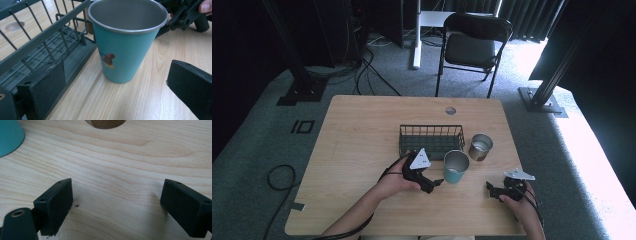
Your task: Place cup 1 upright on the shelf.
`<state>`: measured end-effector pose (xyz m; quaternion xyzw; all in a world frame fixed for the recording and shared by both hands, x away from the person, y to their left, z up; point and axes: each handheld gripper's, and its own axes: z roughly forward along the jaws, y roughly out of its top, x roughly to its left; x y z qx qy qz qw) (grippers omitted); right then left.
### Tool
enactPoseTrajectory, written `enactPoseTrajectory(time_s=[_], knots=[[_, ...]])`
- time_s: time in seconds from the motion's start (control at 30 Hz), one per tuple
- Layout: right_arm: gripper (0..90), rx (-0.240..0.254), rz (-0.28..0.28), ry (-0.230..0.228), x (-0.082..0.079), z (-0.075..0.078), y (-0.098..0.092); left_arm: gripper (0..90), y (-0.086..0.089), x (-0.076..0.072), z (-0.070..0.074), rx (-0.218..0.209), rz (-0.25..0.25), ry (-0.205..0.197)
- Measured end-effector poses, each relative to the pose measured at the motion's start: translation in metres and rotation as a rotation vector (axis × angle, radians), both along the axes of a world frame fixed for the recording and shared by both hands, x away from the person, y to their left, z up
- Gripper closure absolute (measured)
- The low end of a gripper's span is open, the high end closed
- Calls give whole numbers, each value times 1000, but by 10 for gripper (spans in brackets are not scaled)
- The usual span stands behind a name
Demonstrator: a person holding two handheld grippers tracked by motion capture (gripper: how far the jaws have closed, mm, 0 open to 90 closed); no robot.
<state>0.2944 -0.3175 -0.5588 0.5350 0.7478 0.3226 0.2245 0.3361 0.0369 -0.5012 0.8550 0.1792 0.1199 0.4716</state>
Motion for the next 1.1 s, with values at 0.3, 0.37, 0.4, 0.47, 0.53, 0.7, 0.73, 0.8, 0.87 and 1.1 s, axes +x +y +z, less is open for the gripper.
enactPoseTrajectory(time_s=[0.3, 0.37, 0.4, 0.47, 0.53, 0.7, 0.73, 0.8, 0.87, 1.1], knots=[[106, 0, 0, 0, 0, 0, 0, 26, -11, 6, 0, 18, -22, -4], [106, 0, 0, 0, 0, 0, 0, 26, -15, 8, 0, 15, -28, 0], [106, 0, 0, 0, 0, 0, 0, 26, -17, 9, 0, 14, -33, -1], [106, 0, 0, 0, 0, 0, 0, 26, -21, 9, 0, 12, -43, -1], [106, 0, 0, 0, 0, 0, 0, 26, -26, 10, 1, 5, -53, -1], [106, 0, 0, 0, 0, 0, 0, 26, -33, 11, 1, -5, -60, -1], [106, 0, 0, 0, 0, 0, 0, 26, -34, 12, 1, -5, -64, -2], [106, 0, 0, 0, 0, 0, 0, 26, -37, 13, 0, -1, -65, -3], [106, 1, 0, 0, 0, 0, 0, 26, -39, 14, 0, -8, -67, -1], [106, 0, 0, 0, 0, 0, 0, 26, -47, 18, -2, -13, -74, 2]])
